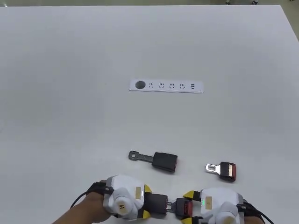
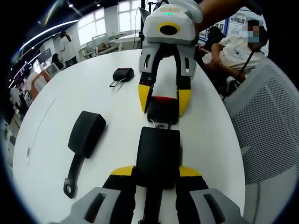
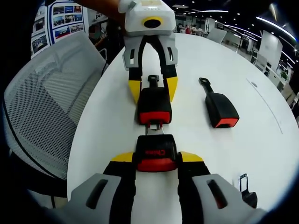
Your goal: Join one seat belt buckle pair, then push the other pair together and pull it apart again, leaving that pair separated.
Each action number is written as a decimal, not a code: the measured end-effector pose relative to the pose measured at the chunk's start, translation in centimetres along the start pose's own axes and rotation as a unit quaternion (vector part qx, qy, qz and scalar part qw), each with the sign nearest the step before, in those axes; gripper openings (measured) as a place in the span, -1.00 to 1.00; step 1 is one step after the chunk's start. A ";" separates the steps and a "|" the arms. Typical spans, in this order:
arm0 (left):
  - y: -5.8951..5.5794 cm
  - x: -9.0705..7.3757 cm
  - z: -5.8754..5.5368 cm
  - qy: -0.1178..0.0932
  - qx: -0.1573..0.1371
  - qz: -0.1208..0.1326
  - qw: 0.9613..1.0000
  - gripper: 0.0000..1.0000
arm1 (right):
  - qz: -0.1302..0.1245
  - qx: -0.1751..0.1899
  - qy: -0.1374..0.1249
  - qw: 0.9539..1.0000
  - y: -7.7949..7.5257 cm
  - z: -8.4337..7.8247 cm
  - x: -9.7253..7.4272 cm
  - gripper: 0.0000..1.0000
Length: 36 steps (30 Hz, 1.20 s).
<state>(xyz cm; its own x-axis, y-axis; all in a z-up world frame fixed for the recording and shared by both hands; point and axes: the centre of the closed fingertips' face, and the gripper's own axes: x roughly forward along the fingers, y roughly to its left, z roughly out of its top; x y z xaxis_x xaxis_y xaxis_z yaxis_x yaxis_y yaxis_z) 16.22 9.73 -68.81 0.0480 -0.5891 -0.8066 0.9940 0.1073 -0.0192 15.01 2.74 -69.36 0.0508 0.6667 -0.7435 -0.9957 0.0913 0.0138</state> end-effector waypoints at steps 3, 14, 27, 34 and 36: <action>0.0 -0.1 0.1 0.000 0.005 -0.002 1.000 -0.35 | -0.003 0.004 -0.007 1.000 -0.1 0.2 0.0 -0.36; -0.1 -0.2 0.4 -0.003 0.009 -0.006 1.000 -0.36 | -0.010 0.027 -0.024 0.999 -0.2 0.6 0.2 -0.37; -0.1 -0.2 0.0 0.000 0.008 -0.009 1.000 -0.36 | -0.016 0.031 -0.018 0.999 -1.0 1.1 0.8 -0.37; 0.0 -0.1 0.0 -0.002 0.015 -0.014 1.000 -0.35 | -0.014 0.027 -0.022 0.999 -0.9 1.9 0.3 -0.37; 0.0 -0.1 0.0 -0.002 0.019 -0.017 1.000 -0.35 | -0.010 0.026 -0.028 0.999 -0.9 2.2 0.1 -0.37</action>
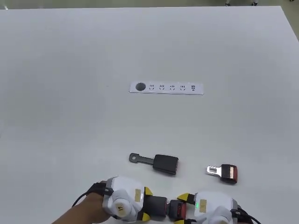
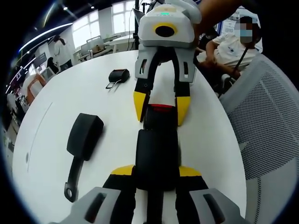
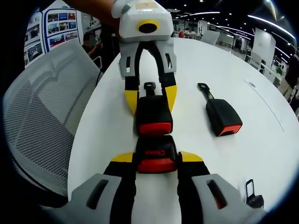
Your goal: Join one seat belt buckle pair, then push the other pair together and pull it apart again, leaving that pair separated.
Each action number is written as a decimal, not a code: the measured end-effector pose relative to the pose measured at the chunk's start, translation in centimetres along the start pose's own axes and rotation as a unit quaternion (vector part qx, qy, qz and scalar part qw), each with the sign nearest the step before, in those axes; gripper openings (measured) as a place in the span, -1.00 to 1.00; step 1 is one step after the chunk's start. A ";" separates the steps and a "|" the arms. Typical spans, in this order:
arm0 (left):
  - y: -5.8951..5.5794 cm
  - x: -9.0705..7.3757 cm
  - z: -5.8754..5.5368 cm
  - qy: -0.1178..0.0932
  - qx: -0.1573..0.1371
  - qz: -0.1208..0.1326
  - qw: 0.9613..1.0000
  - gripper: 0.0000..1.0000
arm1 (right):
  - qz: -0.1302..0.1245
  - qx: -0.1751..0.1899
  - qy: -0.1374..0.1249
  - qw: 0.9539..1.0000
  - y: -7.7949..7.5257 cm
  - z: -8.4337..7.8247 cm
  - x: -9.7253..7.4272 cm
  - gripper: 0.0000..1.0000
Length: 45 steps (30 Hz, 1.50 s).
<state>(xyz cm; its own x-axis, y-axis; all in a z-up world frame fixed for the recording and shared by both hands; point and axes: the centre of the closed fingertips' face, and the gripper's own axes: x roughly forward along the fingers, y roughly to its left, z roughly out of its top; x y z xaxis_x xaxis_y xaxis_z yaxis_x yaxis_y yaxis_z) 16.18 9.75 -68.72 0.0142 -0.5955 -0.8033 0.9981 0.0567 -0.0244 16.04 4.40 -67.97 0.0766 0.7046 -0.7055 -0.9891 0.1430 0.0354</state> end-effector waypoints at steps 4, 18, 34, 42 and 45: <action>0.0 -0.1 0.0 0.001 0.009 -0.006 1.000 -0.35 | 0.004 -0.005 -0.002 1.000 0.1 0.0 0.0 -0.37; 0.1 -0.1 0.0 -0.005 0.019 -0.012 1.000 -0.35 | 0.008 -0.012 -0.038 0.999 0.2 -0.5 -0.1 -0.38; -0.1 -0.5 0.3 -0.036 0.015 -0.016 0.999 -0.37 | 0.007 -0.001 -0.082 0.997 0.2 -0.8 -0.4 -0.40; -0.1 -0.7 0.5 -0.046 0.011 -0.020 0.999 -0.38 | 0.010 0.001 -0.090 0.996 0.1 -0.8 -0.4 -0.40; -0.1 -0.8 0.5 -0.047 0.010 -0.022 0.999 -0.38 | 0.010 0.007 -0.095 0.995 0.1 -0.8 -0.4 -0.40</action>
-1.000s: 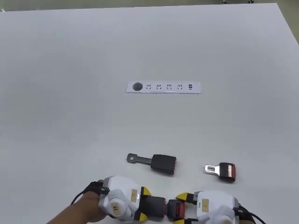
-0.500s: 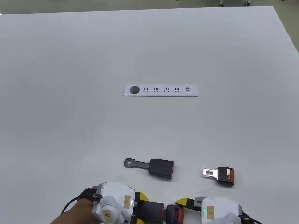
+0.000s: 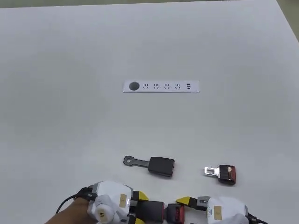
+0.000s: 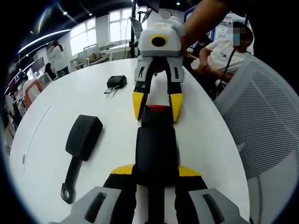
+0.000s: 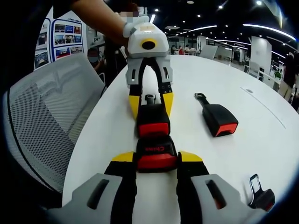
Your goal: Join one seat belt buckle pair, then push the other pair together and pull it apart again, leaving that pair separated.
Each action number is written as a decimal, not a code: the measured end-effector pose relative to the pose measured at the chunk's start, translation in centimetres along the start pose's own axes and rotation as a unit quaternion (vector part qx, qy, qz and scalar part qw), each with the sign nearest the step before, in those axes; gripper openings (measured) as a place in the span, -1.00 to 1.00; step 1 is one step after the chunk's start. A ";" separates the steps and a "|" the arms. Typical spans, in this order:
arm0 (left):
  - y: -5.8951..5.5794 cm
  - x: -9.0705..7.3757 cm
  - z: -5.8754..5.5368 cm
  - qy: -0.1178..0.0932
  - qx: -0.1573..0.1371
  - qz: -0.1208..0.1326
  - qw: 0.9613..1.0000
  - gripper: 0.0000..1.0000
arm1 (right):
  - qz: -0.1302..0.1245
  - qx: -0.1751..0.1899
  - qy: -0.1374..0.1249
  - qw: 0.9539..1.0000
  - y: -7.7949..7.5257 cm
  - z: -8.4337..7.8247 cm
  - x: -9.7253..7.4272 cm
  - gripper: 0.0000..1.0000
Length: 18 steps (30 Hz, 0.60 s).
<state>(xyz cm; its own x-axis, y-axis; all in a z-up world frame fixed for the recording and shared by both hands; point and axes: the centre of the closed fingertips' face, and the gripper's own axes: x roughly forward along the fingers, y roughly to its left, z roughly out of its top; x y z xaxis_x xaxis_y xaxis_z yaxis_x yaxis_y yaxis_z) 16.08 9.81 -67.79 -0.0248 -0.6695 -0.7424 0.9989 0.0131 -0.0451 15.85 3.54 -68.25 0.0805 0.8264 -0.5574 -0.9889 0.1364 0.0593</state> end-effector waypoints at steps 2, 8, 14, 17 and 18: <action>0.0 0.0 0.0 0.000 0.000 -0.002 1.000 -0.38 | 0.000 0.001 -0.002 1.000 0.0 0.1 0.0 -0.40; 0.1 0.1 -0.2 0.004 0.002 -0.004 1.000 -0.38 | -0.005 0.003 -0.004 1.000 0.0 0.1 0.0 -0.40; 0.0 0.0 0.0 0.019 0.009 -0.002 1.000 -0.37 | -0.007 -0.003 0.006 1.000 0.1 0.1 0.1 -0.38; 0.0 0.0 -0.1 0.026 0.009 0.000 1.000 -0.36 | -0.009 -0.009 0.017 1.000 0.1 0.1 0.2 -0.37; 0.0 0.1 -0.1 0.029 0.008 0.000 1.000 -0.36 | -0.010 -0.011 0.020 1.000 0.2 0.1 0.2 -0.37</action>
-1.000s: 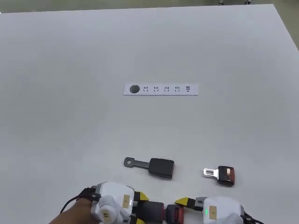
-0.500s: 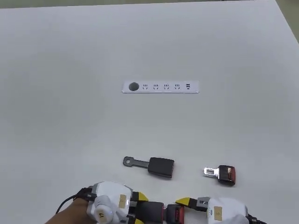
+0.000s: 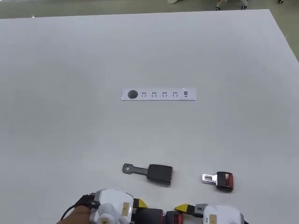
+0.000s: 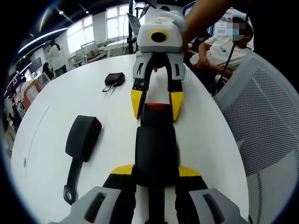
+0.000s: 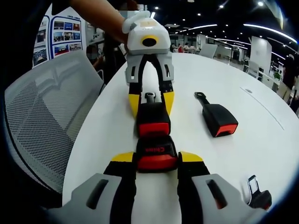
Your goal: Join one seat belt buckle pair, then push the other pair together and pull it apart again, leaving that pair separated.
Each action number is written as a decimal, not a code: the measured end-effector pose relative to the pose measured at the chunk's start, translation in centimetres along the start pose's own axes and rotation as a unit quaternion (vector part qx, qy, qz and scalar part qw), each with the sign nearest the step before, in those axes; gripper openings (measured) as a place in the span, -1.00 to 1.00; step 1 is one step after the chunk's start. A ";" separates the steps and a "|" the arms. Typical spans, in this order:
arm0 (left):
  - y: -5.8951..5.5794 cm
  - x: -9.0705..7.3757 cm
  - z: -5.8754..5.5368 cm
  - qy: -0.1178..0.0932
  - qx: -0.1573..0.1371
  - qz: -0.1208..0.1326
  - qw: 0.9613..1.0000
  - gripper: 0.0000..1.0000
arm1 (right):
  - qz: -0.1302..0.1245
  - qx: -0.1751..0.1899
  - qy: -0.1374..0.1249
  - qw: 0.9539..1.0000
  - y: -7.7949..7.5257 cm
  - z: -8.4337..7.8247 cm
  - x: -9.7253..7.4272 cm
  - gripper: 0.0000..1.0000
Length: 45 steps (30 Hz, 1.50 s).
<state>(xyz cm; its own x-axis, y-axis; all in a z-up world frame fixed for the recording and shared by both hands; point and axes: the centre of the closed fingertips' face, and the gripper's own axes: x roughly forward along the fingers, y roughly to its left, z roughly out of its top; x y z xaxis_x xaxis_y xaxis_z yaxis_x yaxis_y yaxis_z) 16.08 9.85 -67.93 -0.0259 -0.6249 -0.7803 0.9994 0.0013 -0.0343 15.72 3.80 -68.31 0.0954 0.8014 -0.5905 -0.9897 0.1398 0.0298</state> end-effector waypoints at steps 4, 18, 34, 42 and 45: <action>-0.1 -0.1 0.1 0.013 -0.001 0.001 1.000 -0.36 | -0.002 -0.002 0.013 1.000 0.1 -0.1 0.1 -0.37; -1.1 0.8 -0.5 0.034 0.008 -0.014 0.999 -0.11 | -0.009 0.001 0.039 0.999 0.2 -0.3 0.1 -0.23; 0.3 -1.0 1.9 0.005 -0.034 0.010 0.999 0.42 | -0.047 0.057 0.002 0.997 -1.5 1.0 -3.0 0.30; 3.6 -3.1 4.4 0.001 -0.019 0.035 0.999 0.41 | -0.071 0.073 -0.009 0.995 -4.1 0.8 -6.3 0.27; 4.9 -3.5 4.9 -0.003 -0.020 0.041 0.999 0.41 | -0.076 0.076 -0.015 0.994 -5.1 0.7 -7.3 0.27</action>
<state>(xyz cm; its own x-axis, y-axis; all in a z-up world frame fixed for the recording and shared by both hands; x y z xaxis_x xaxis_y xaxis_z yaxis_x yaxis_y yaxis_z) 21.14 8.23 -62.31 0.0560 -0.6256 -0.7782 0.9964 0.0842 0.0039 20.13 -2.34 -63.55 0.2484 0.7811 -0.5728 -0.9361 0.3456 0.0653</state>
